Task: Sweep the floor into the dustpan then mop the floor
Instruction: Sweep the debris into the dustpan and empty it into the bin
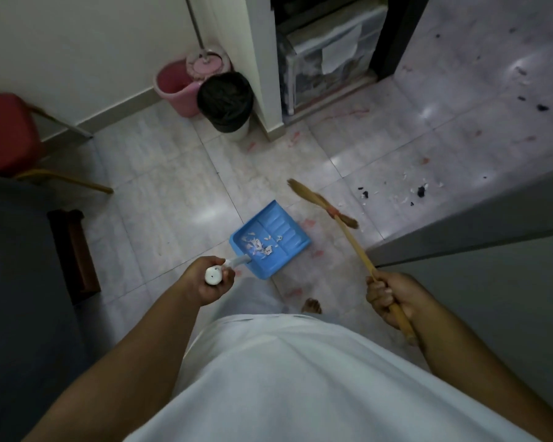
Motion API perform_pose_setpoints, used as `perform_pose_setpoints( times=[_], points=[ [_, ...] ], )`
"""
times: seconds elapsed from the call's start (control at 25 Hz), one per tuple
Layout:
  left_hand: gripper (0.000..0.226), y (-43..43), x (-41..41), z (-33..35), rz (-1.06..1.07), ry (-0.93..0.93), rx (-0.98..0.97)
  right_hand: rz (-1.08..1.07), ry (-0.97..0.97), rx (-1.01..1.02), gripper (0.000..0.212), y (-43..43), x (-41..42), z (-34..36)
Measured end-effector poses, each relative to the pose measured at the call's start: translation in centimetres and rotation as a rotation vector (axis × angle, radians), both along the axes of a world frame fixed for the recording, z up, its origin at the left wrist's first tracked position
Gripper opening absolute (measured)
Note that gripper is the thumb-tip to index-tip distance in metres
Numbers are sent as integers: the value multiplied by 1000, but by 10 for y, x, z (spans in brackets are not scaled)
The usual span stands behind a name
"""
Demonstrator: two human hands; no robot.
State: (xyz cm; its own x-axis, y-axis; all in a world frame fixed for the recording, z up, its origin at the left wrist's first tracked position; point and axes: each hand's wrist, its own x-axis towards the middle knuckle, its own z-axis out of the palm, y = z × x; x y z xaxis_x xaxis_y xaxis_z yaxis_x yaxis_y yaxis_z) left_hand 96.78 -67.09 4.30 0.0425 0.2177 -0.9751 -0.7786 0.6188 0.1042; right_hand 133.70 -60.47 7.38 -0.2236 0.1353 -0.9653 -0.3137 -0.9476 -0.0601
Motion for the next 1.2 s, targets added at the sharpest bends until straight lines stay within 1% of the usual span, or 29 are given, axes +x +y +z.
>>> perform_pose_setpoints(
  times=[0.2, 0.36, 0.48, 0.56, 0.68, 0.84, 0.92, 1.04, 1.2],
  points=[
    [27, 60, -12, 5, -8, 10, 30, 27, -6, -4, 31, 55, -10, -8],
    [25, 118, -27, -4, -33, 7, 34, -3, -19, -21, 30, 97, -27, -13],
    [26, 176, -51, -13, -79, -17, 53, -43, -38, -14, 29, 136, -40, -22],
    [28, 223, -74, -15, -134, -30, 49, -102, -47, -15, 29, 165, -56, -22],
    [27, 292, -108, -13, -288, -43, 0, -222, -60, -55, 30, 200, -86, -16],
    [30, 385, -142, -5, -421, -76, -13, -428, 7, -88, 32, 247, -122, -2],
    [33, 426, -150, -1, -491, -43, -37, -484, 11, -102, 31, 268, -136, 2],
    [36, 477, -153, -3, -550, -70, -25, -573, 5, -75, 29, 291, -148, 5],
    [31, 540, -138, -8, -635, -70, -33, -651, 0, -77, 30, 315, -147, 2]
  ],
)
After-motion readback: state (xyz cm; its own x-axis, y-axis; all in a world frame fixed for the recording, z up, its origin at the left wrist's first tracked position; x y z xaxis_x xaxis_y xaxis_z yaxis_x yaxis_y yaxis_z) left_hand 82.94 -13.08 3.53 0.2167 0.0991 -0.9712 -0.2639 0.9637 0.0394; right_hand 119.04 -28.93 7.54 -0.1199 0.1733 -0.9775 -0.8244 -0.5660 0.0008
